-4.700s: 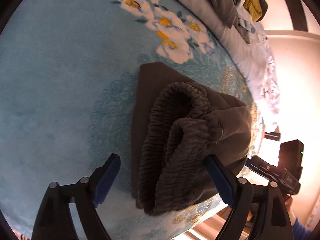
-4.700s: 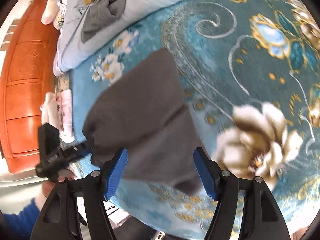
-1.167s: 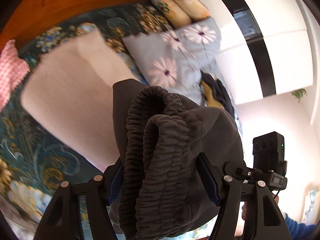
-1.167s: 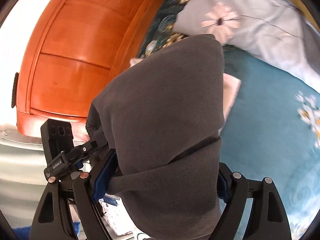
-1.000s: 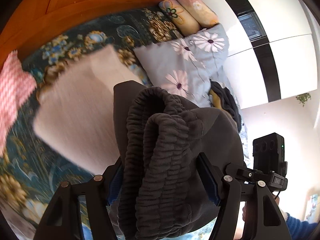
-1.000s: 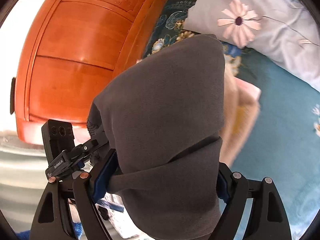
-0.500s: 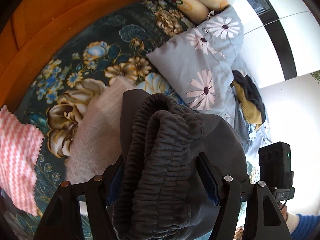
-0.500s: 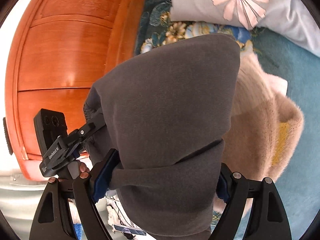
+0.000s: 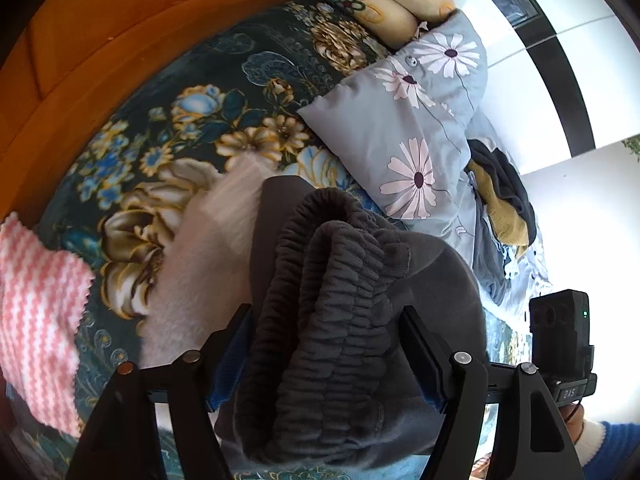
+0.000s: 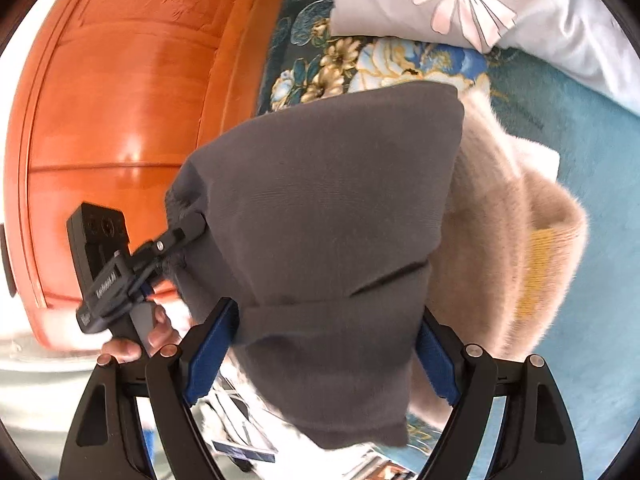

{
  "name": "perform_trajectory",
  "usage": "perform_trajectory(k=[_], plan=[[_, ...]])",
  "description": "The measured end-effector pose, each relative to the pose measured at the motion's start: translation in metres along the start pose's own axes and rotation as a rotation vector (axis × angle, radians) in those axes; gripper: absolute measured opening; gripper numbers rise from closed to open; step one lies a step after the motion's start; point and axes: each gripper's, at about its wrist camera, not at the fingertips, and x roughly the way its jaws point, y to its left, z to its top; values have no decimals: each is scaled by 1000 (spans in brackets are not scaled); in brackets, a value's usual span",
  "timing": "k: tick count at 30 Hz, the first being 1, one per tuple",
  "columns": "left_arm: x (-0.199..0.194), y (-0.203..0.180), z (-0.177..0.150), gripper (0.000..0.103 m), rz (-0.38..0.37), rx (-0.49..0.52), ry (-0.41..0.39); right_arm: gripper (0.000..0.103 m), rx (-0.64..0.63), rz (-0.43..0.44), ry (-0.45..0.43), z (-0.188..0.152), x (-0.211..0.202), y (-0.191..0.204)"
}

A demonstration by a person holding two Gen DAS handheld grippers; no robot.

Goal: Fold clothes
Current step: 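Lower the folded sweatpants onto the pink fuzzy clothes stack with both grippers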

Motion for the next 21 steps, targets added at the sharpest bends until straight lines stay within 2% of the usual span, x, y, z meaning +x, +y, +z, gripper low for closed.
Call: perform_trajectory(k=[2,5,7,10,15,19,21], plan=[[-7,0,0,78,15,1,-8,86,-25,-12,1,-3,-5,2],[-22,0,0,78,76,-2,-49,86,-44,-32,2,-7,-8,4],[-36,6,-1,78,94,-40,-92,86,-56,-57,3,-8,-8,7],[-60,2,-9,78,73,-76,-167,86,-72,-73,20,-17,-9,9],[-77,-39,-34,78,64,41,-229,86,-167,-112,47,-34,-18,19],[-67,-67,-53,78,63,147,-235,86,-230,-181,-49,-23,-39,31],[-51,-67,-53,78,87,161,-202,86,-227,-198,-91,-15,-43,33]])
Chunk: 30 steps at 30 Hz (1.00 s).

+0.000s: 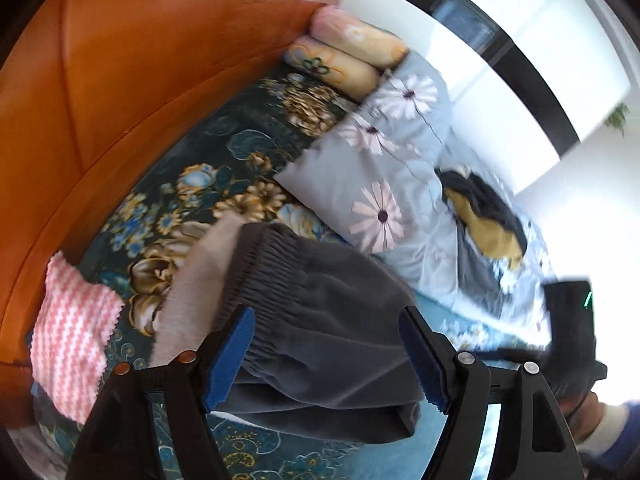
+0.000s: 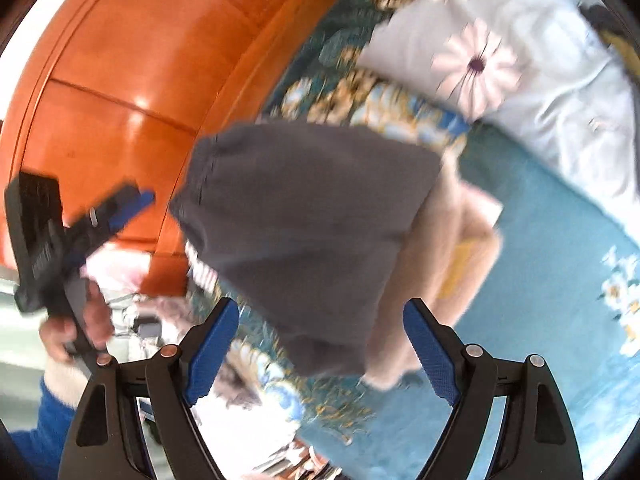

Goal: Fold clothes
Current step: 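Lower the folded sweatpants onto the pink fuzzy clothes stack with both grippers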

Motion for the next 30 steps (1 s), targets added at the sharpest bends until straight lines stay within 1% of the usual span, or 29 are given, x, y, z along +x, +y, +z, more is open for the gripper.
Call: perform_trajectory(k=[2,6,7,11,13,16,21,24,28,30], plan=[[15,7,-3,78,25,-26,32,86,9,-5,-18,5,6,2],[36,26,-5,78,18,-69,35,86,1,5,-29,21,22,14],[42,32,-5,78,16,-80,40,86,-6,10,-17,22,31,19],[58,45,-7,78,27,-74,73,86,-28,18,47,17,57,28],[64,49,-8,78,32,-54,87,87,-37,12,58,15,68,33],[72,56,-7,78,27,-47,84,87,-20,19,65,15,79,34],[80,60,2,80,18,-40,62,87,0,6,61,22,90,33],[85,53,5,83,36,-11,69,87,12,2,59,23,90,31],[81,46,3,84,57,-3,66,87,13,0,68,19,81,31],[71,44,2,84,60,-23,56,87,16,-1,71,18,77,30]])
